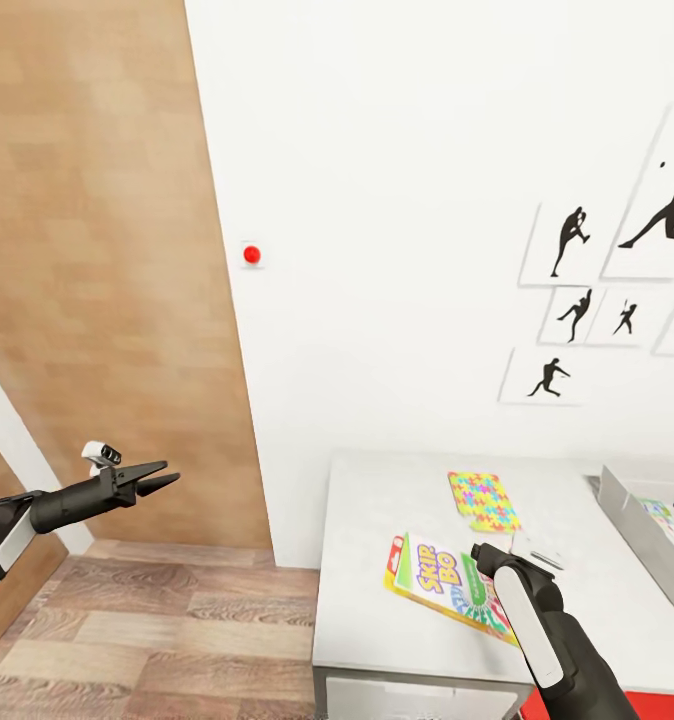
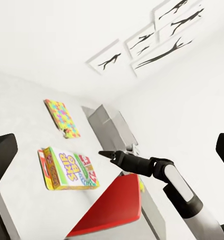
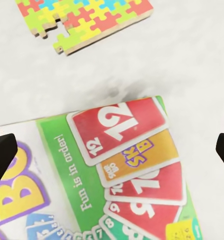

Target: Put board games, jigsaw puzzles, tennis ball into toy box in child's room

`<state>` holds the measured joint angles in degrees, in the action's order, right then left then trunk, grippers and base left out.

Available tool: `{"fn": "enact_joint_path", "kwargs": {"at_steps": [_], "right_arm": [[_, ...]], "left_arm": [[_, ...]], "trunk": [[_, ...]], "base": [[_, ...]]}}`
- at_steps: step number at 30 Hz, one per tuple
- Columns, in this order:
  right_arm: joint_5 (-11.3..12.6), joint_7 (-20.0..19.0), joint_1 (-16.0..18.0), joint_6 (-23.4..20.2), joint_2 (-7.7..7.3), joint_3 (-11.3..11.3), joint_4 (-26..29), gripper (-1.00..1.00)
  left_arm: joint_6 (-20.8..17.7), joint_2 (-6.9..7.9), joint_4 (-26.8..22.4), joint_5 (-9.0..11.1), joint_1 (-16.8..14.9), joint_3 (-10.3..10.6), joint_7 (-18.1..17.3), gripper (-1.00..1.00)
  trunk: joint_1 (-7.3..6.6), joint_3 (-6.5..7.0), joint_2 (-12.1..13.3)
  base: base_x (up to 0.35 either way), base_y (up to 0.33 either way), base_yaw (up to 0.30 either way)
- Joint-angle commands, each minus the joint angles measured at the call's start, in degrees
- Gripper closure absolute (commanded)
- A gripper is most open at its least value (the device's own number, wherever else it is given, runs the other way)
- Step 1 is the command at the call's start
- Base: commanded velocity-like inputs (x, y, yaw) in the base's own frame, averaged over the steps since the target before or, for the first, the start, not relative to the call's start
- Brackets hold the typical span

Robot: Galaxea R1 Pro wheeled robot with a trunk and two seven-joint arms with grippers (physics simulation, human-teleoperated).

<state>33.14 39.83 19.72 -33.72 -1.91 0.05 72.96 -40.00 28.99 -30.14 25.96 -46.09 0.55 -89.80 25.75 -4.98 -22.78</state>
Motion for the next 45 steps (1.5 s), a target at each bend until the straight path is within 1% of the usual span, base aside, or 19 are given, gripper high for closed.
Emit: {"fn": "enact_joint_path", "kwargs": {"at_steps": [1, 30, 39, 45], "right_arm": [[0.4, 0.4, 0.1, -0.2, -0.02, 0.0, 0.1, -1.00], [0.5, 0.3, 0.1, -0.2, 0.06, 0.0, 0.3, -1.00], [0.5, -1.1, 0.1, -0.3, 0.06, 0.0, 0.3, -1.00], [0.7, -2.8, 0.1, -0.3, 0.01, 0.0, 0.2, -1.00]], "left_arm": [[-0.6, 0.02, 0.0, 0.1, -0.1, 0.1, -0.2, -1.00], [-0.6, 0.01, 0.0, 0.1, -0.1, 0.1, -0.2, -1.00], [-0.6, 0.01, 0.0, 0.1, -0.1, 0.1, -0.2, -1.00], [-0.6, 0.01, 0.0, 0.1, -0.1, 0.1, -0.2, -1.00]], "trunk": [[0.03, -0.23, -0.1], [0.03, -2.98, -0.1], [0.03, -3.83, -0.1], [0.03, -4.37, -0.1]], "base": [[0.000, 0.000, 0.000], [0.000, 0.000, 0.000], [0.000, 0.000, 0.000], [0.000, 0.000, 0.000]]}}
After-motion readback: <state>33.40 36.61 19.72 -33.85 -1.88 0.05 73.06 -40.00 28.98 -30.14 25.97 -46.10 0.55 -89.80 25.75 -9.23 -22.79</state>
